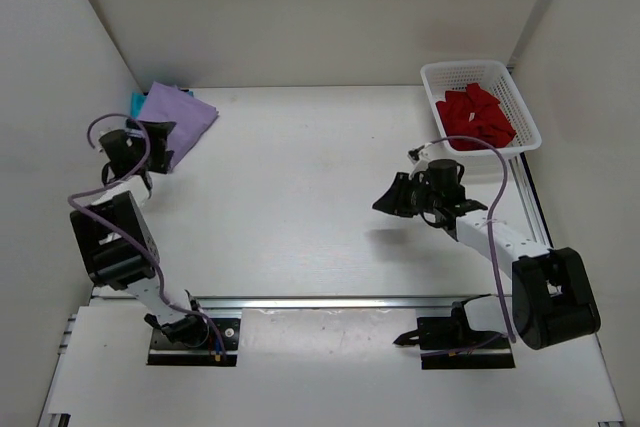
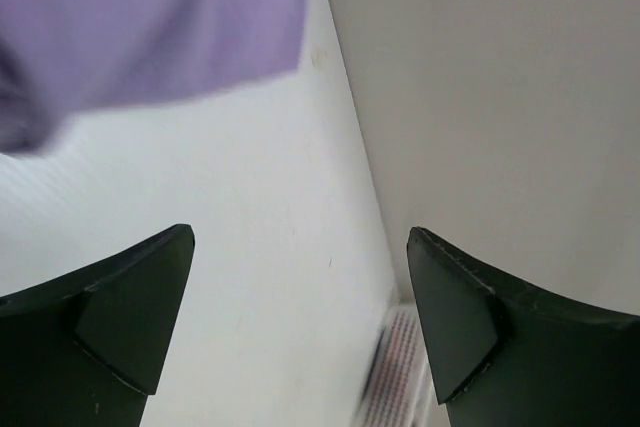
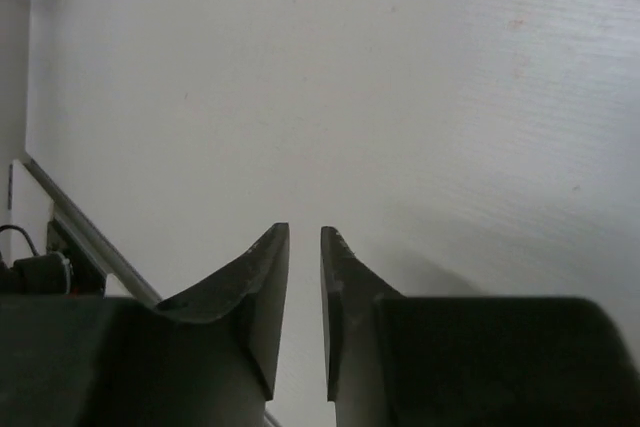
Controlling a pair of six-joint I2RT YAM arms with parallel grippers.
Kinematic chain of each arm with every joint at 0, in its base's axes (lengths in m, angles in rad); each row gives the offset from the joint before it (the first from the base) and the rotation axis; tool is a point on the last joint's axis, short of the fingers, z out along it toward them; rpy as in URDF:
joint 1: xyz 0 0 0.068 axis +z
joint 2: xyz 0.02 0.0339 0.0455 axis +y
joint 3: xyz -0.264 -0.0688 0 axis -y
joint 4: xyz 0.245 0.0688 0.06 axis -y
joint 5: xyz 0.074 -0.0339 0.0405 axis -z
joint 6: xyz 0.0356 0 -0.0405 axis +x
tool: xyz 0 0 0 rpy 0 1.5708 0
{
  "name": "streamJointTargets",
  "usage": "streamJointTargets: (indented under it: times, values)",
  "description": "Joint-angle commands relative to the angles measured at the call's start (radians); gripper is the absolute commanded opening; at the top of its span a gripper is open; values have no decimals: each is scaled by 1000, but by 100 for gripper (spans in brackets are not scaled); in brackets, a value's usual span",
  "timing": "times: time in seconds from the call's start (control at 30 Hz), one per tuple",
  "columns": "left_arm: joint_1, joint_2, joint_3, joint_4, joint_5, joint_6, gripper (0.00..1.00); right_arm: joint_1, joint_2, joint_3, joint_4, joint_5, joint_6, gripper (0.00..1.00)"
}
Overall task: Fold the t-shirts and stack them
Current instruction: Grab crumpled tshirt from bin with the right arm
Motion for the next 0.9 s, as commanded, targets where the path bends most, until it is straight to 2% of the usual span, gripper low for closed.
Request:
streamJointTargets:
  times: [0.0,0.07,0.1,0.17,0.2,0.27,0.3,0.4,0.47,0.53,0.6,0.7,0.77,0.87]
  values:
    - [-152,-106,14,-90,-76,172,99,-23,-40,114,-43,111,-28,14]
    - [-319,-170,32,-116,-119,234,99,-50,-37,185,-95,218,-36,3]
    - [-368,-186,40,-135,-146,283,98,-81,-29,234,-110,236,-46,0]
    - [-587,-232,49,-159,-203,338,98,-135,14,315,-164,335,-63,0]
    - [-640,-246,46,-161,-210,366,99,-176,31,378,-187,357,-77,0]
    - [-832,-264,5,-138,-194,394,99,-234,115,466,-257,423,-94,0]
    - [-876,-273,-18,-115,-196,403,99,-253,147,525,-279,437,-111,0]
    - [-1094,-277,-132,-52,-171,408,99,-336,245,670,-362,590,-166,9]
    - [-1157,-278,-219,26,-127,391,98,-370,313,765,-386,645,-215,19]
    - [-1221,-283,-337,98,-84,381,99,-422,406,826,-417,630,-232,38]
    - [-1260,-300,-404,131,-44,368,99,-468,460,882,-440,607,-244,48]
    - [-1274,-347,-520,193,-23,349,97,-512,541,934,-434,528,-235,53]
    - [-1272,-373,-572,210,-7,349,85,-537,577,946,-388,394,-226,55]
    - [-1234,-401,-597,204,7,357,83,-566,630,965,-359,299,-172,56]
